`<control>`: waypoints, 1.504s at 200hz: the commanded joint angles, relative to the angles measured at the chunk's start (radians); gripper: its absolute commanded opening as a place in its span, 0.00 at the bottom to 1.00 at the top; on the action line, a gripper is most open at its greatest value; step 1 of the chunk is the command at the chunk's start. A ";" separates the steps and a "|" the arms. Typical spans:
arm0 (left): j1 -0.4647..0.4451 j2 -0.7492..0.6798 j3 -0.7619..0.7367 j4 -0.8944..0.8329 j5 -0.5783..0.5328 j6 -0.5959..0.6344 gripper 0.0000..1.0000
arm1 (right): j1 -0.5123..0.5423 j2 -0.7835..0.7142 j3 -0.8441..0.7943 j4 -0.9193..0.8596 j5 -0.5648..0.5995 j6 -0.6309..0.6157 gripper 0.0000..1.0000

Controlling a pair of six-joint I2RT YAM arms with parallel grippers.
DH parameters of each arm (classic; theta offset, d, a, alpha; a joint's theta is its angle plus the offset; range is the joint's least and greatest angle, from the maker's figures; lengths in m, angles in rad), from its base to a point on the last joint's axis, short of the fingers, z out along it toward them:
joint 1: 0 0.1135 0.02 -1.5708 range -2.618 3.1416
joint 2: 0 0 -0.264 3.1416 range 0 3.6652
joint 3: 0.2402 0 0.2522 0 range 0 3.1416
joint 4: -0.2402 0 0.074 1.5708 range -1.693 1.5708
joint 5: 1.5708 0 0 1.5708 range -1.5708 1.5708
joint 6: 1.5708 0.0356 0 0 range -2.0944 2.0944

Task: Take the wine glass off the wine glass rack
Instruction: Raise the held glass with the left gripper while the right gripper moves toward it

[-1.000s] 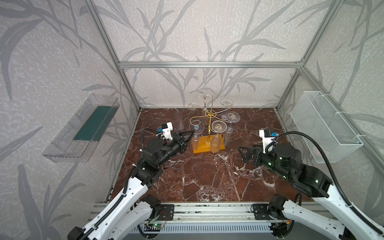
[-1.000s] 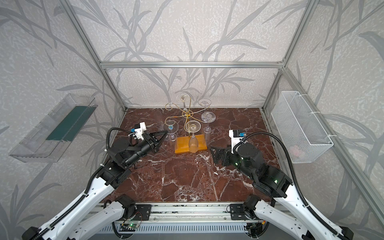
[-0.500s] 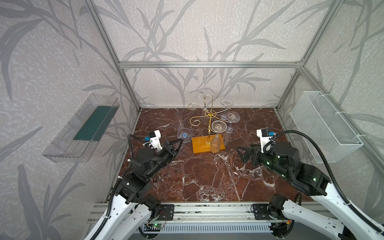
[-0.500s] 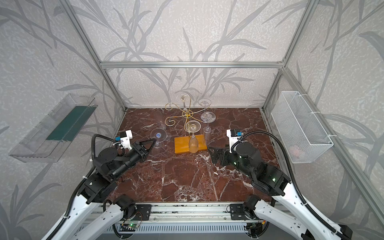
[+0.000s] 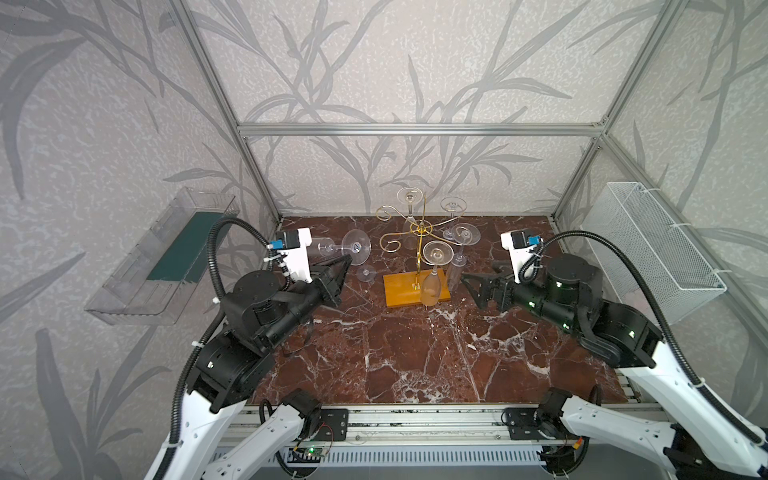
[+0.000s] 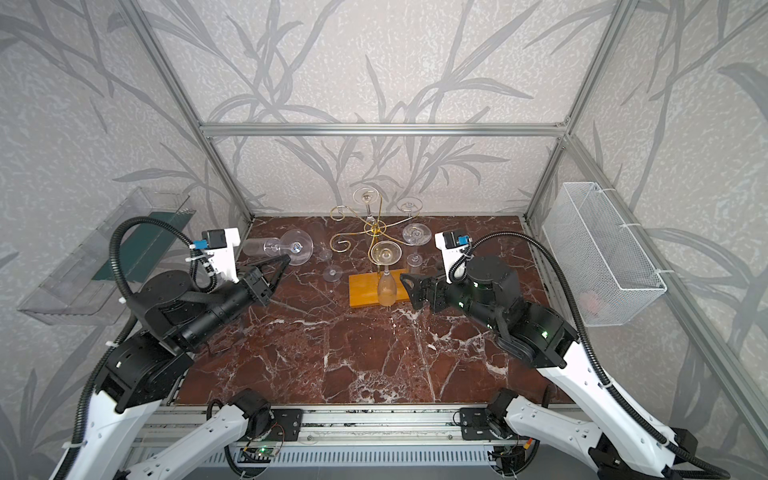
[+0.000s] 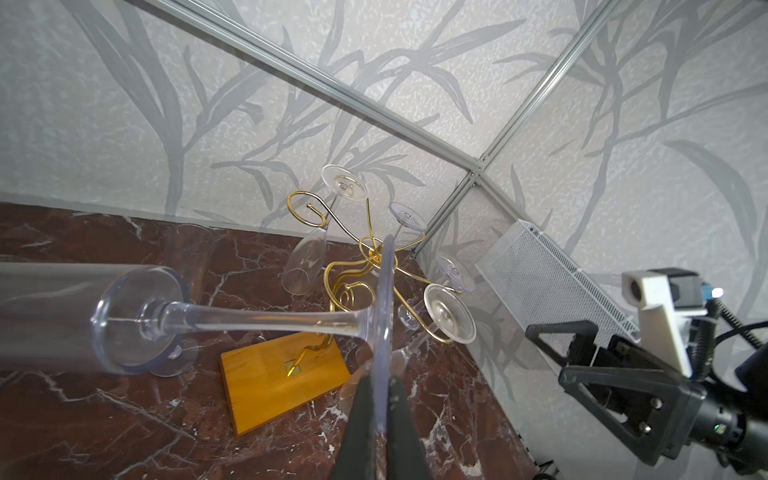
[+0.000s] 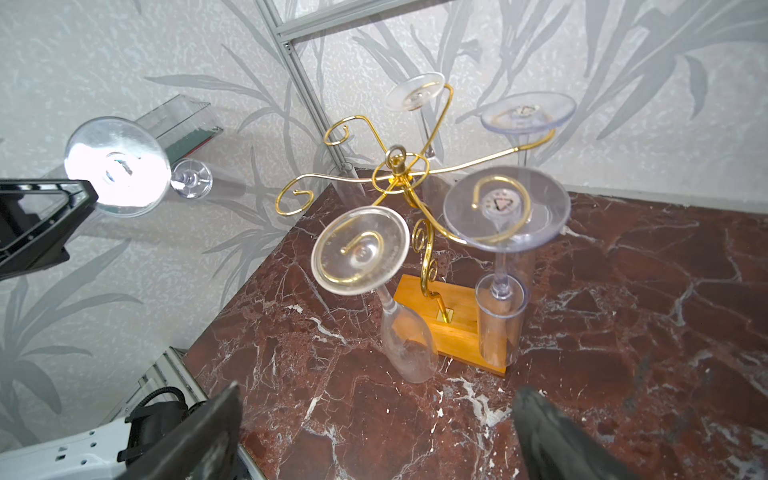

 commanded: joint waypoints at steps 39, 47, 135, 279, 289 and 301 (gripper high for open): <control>-0.039 0.133 0.166 -0.061 -0.035 0.468 0.00 | -0.008 0.123 0.242 0.000 -0.099 -0.198 0.99; -0.061 0.142 0.171 -0.063 -0.068 0.518 0.00 | -0.010 0.138 0.265 -0.004 -0.099 -0.211 0.99; -0.324 0.180 0.082 0.163 -0.373 1.073 0.00 | -0.043 0.260 0.451 -0.011 -0.242 -0.267 0.99; -0.563 0.240 -0.088 0.523 -0.419 1.587 0.00 | -0.068 0.367 0.501 -0.017 -0.392 -0.312 0.90; -0.575 0.242 -0.100 0.548 -0.418 1.612 0.00 | -0.068 0.370 0.498 -0.011 -0.394 -0.312 0.86; -0.588 0.247 -0.111 0.574 -0.421 1.629 0.00 | -0.070 0.373 0.496 -0.002 -0.400 -0.311 0.79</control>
